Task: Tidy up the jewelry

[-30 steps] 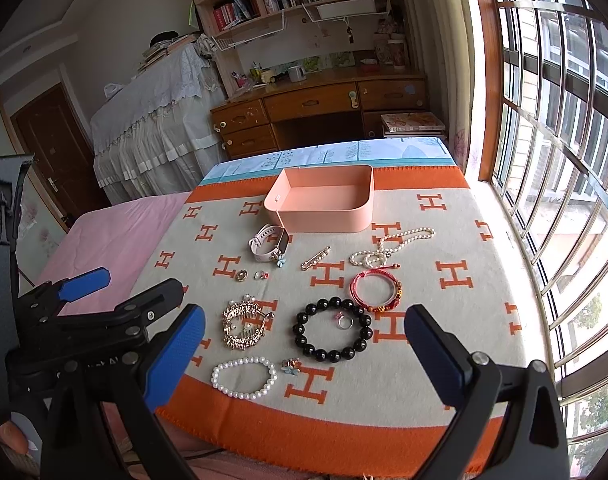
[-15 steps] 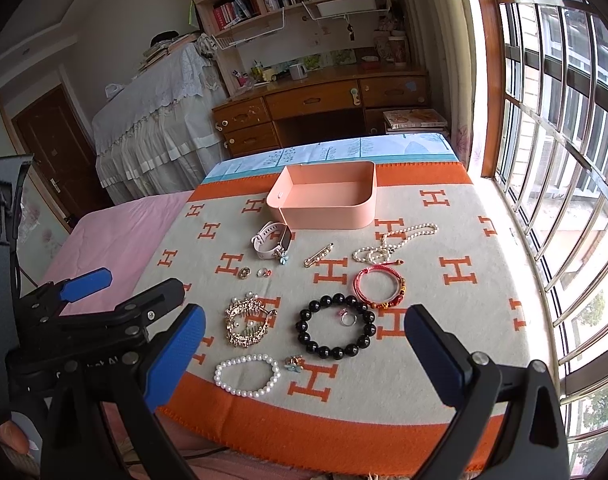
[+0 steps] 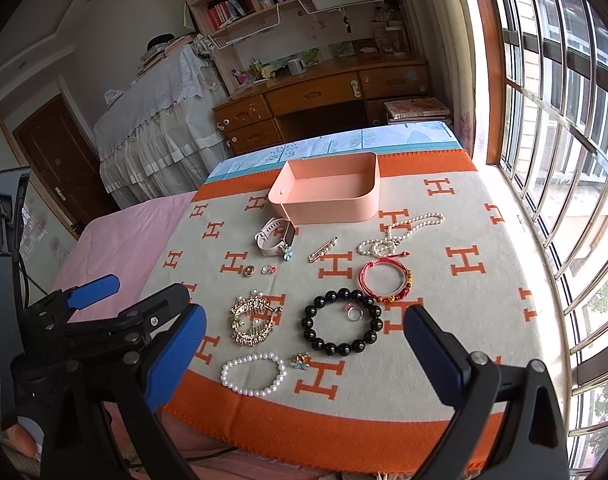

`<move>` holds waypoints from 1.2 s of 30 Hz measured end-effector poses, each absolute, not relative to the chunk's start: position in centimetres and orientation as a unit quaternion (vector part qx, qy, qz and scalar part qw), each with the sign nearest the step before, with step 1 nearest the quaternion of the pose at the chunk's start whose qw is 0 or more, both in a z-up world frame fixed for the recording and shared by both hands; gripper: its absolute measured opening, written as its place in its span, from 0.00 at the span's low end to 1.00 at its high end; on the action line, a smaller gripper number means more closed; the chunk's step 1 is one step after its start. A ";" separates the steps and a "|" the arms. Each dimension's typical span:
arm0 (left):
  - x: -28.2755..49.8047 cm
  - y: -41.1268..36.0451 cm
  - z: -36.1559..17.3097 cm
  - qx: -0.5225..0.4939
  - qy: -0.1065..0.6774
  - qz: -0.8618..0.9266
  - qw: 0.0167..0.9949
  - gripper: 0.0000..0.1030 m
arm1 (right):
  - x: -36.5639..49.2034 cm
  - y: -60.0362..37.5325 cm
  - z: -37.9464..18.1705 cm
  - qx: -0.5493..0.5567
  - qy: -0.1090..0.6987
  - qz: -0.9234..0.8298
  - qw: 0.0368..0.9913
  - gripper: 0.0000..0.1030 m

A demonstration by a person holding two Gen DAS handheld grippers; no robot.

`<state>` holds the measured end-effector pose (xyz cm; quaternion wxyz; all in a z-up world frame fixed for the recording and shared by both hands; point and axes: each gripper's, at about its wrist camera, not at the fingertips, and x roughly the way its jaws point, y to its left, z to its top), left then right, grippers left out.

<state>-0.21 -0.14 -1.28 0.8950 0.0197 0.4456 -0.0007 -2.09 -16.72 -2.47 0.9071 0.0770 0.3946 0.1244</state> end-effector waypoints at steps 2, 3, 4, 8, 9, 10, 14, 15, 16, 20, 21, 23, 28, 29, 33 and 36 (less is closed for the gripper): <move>0.0 -0.2 -1.3 0.020 0.443 -0.001 0.896 0.99 | -2.0 -16.7 -2.6 0.079 0.397 0.125 0.906 0.97; 0.1 -0.2 -1.4 0.021 0.435 -0.002 0.900 0.99 | -2.0 -16.6 -2.7 0.080 0.399 0.126 0.905 0.97; 0.2 -0.1 -1.4 0.014 0.416 -0.006 0.909 0.99 | -2.1 -16.5 -2.8 0.080 0.400 0.127 0.904 0.97; 0.7 -0.2 -1.5 0.003 0.414 -0.018 0.910 0.99 | -2.0 -16.4 -3.0 0.083 0.404 0.130 0.902 0.97; 0.8 -0.2 -1.6 -0.001 0.416 -0.020 0.909 0.99 | -2.0 -16.4 -3.0 0.083 0.404 0.130 0.902 0.97; 0.9 -0.3 -1.6 0.001 0.425 -0.021 0.905 0.99 | -1.8 -16.6 -3.0 0.084 0.404 0.130 0.902 0.97; 1.6 -0.3 -1.9 -0.010 0.440 -0.030 0.898 0.99 | -1.7 -16.5 -3.2 0.087 0.409 0.132 0.899 0.97; 1.7 -0.3 -2.0 -0.017 0.446 -0.033 0.894 0.99 | -1.6 -16.4 -3.4 0.088 0.410 0.132 0.898 0.97; 1.9 -0.3 -2.2 -0.026 0.454 -0.039 0.890 0.99 | -1.5 -16.4 -3.5 0.089 0.412 0.133 0.897 0.97; 3.2 -0.3 -2.7 -0.013 0.467 -0.037 0.883 0.99 | -0.5 -16.4 -3.6 0.091 0.419 0.143 0.892 0.97; 3.7 -0.3 -2.9 -0.004 0.468 -0.035 0.883 0.99 | -0.4 -16.3 -3.6 0.090 0.419 0.145 0.892 0.97; 4.8 -0.4 -3.3 0.016 0.472 -0.031 0.881 0.99 | 0.3 -16.7 -3.3 0.085 0.417 0.144 0.893 0.97; 7.7 -0.3 -4.4 0.020 0.500 -0.029 0.865 0.99 | 3.2 -17.9 -2.6 0.068 0.419 0.130 0.896 0.97; 8.3 -0.1 -4.6 0.019 0.508 -0.027 0.861 0.99 | 3.9 -18.3 -2.5 0.067 0.420 0.129 0.896 0.97; 10.8 0.5 -5.4 0.014 0.518 -0.031 0.855 0.99 | 5.6 -18.9 -2.4 0.060 0.425 0.122 0.895 0.97; 13.0 1.0 -6.3 0.018 0.530 -0.026 0.847 0.99 | 8.2 -20.3 -2.8 0.060 0.441 0.112 0.888 0.96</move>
